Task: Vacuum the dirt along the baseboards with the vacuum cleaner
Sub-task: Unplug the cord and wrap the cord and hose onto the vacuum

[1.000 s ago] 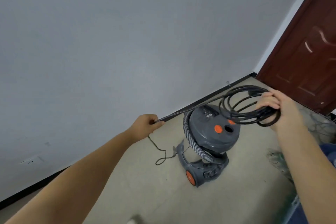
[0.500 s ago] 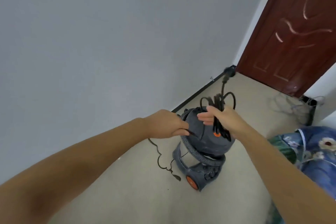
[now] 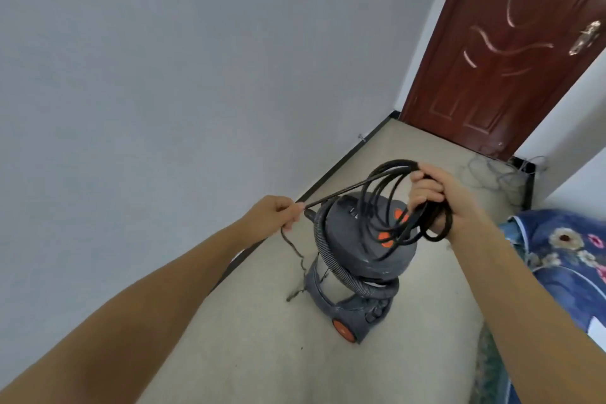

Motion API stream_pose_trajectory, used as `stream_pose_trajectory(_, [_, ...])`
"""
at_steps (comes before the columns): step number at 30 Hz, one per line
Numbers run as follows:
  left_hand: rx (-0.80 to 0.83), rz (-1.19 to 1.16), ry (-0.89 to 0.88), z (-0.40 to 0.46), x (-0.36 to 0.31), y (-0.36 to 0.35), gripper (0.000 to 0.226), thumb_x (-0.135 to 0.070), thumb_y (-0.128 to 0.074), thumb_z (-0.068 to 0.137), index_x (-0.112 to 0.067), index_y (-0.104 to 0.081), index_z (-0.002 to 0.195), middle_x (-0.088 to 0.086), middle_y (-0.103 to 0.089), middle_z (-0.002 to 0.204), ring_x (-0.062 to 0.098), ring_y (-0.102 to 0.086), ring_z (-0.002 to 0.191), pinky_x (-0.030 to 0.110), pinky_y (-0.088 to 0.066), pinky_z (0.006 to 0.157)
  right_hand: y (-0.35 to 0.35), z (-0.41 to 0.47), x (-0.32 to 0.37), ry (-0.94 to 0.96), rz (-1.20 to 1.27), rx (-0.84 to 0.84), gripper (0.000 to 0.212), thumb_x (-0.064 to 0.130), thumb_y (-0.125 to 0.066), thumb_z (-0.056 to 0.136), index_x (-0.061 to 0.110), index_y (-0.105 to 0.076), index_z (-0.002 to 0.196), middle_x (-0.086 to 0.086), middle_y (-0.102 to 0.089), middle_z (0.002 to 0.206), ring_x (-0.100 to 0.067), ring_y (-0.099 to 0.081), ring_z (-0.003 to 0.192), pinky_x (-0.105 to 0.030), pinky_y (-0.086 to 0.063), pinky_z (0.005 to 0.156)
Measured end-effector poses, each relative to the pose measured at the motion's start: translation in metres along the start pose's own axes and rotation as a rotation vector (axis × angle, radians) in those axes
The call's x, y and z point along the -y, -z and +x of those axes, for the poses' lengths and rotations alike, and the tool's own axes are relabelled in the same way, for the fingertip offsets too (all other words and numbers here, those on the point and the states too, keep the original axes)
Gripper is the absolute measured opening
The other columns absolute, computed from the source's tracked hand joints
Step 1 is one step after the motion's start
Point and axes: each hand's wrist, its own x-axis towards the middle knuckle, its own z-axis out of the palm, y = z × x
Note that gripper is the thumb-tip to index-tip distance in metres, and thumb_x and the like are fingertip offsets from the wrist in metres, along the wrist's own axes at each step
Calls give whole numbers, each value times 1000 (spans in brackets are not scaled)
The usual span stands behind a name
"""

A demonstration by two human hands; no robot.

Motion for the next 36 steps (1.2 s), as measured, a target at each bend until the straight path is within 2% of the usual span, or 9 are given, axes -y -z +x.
stream_pose_trajectory(6, [180, 230, 1, 17, 11, -48, 26, -24, -37, 101, -5, -52, 90, 2, -48, 71, 16, -45, 66, 34, -43, 70, -1, 9, 17, 266, 288, -168, 32, 4, -65, 79, 11, -46, 55, 8, -40, 38, -5, -39, 29, -15, -43, 40])
stream_pose_trajectory(10, [407, 501, -119, 18, 4, -66, 27, -21, -31, 105, -5, -52, 107, 7, -52, 81, 15, -45, 66, 25, -35, 59, 14, 36, 13, 477, -129, -462, 31, 17, -40, 103, 8, -47, 75, -5, -69, 60, -17, -69, 57, -26, -59, 59])
stream_pose_trajectory(13, [598, 820, -236, 20, -7, -76, 23, -13, -31, 105, -2, -51, 110, 13, -55, 95, 23, -47, 77, 28, -33, 62, 31, 52, -5, 402, -814, -507, 27, 22, -46, 103, -2, -58, 101, -11, -74, 88, -18, -71, 77, -20, -58, 66])
stream_pose_trajectory(16, [617, 926, -339, 29, -13, -78, 18, -11, -37, 102, -4, -52, 108, 12, -58, 101, 24, -51, 80, 30, -36, 66, 46, 60, -20, 84, -1565, -281, 47, 43, -56, 91, -1, -65, 102, -10, -74, 92, -21, -71, 81, -35, -59, 76])
stream_pose_trajectory(18, [545, 934, -376, 38, -18, -79, 22, -15, -38, 103, -4, -55, 112, 13, -59, 109, 27, -57, 92, 31, -38, 70, 49, 63, -33, -158, -1728, -82, 41, 42, -53, 93, 2, -66, 96, -3, -74, 83, -13, -71, 73, -33, -58, 77])
stream_pose_trajectory(25, [281, 771, -243, 89, -14, -82, 34, -38, -48, 98, -7, -61, 100, 6, -61, 93, 20, -55, 84, 24, -34, 67, 76, 80, -42, -498, -1086, 83, 31, 35, -53, 99, 11, -51, 80, 0, -41, 58, -12, -39, 48, -24, -45, 54])
stream_pose_trajectory(28, [173, 639, -282, 116, -6, -92, 44, -47, -58, 90, -16, -52, 119, -3, -53, 117, 14, -50, 105, 21, -38, 82, 92, 110, -12, -598, -1132, 286, 33, 14, -59, 95, 17, -41, 66, 1, -35, 56, -11, -33, 47, -21, -42, 53])
stream_pose_trajectory(31, [347, 384, -227, 152, -10, -100, 70, -43, -64, 86, -19, -35, 145, -6, -42, 144, 9, -37, 129, 23, -30, 108, 102, 147, 21, -726, -1270, 487, 35, 6, -57, 91, 15, -38, 63, 1, -34, 52, -12, -33, 45, -19, -41, 53])
stream_pose_trajectory(36, [420, 618, -24, 210, -2, -115, 39, -36, -67, 82, -19, -52, 113, 1, -64, 98, 21, -60, 87, 37, -51, 78, 118, 211, 49, -663, -1669, 597, 13, 11, -64, 88, 9, -55, 80, 1, -53, 58, -12, -48, 51, -23, -44, 59])
